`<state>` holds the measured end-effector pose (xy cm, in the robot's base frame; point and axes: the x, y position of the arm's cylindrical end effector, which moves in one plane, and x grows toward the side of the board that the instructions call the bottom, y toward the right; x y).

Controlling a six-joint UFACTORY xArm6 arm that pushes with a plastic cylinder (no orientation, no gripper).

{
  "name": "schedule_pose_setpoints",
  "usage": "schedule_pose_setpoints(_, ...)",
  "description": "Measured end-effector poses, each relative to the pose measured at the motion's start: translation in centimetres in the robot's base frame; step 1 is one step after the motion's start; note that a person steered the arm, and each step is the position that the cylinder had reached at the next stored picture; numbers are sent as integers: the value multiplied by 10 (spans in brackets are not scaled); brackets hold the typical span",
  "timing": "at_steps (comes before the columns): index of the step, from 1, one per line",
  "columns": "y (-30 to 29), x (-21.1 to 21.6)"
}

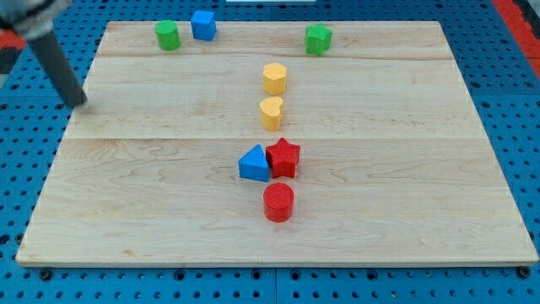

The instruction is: Push blue cube into the green star

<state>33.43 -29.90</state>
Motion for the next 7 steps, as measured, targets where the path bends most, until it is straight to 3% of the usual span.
schedule_pose_setpoints(1, -6, -43)
schedule_pose_setpoints(2, 15, -143)
schedule_pose_setpoints(3, 16, -142)
schedule_pose_setpoints(5, 79, -143)
schedule_pose_setpoints(6, 128, -143)
schedule_pose_setpoints(7, 238, -141)
